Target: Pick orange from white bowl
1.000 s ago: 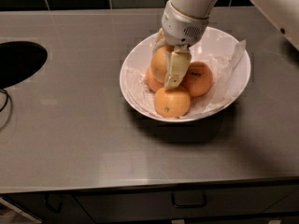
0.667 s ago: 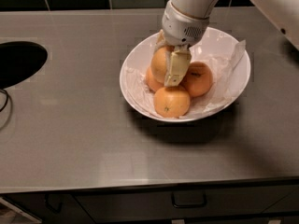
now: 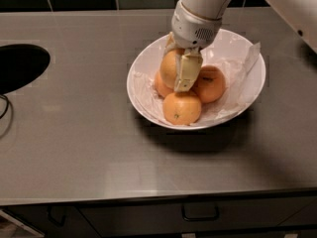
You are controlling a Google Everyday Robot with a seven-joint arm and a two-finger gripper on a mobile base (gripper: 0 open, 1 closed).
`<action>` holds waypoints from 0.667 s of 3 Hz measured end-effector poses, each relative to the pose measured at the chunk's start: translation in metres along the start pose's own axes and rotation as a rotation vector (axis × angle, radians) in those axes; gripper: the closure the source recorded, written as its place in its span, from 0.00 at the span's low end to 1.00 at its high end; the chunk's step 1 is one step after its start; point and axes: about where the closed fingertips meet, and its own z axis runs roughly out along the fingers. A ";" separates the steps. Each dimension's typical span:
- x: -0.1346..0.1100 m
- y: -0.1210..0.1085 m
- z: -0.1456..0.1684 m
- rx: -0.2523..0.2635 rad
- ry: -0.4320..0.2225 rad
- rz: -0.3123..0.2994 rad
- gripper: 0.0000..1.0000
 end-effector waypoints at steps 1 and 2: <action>-0.001 0.000 -0.002 0.000 0.000 0.000 1.00; -0.006 0.010 -0.026 0.105 0.014 0.028 1.00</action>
Offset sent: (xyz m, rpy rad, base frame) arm -0.0403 -0.0090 0.0888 0.0464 -0.2968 -0.1420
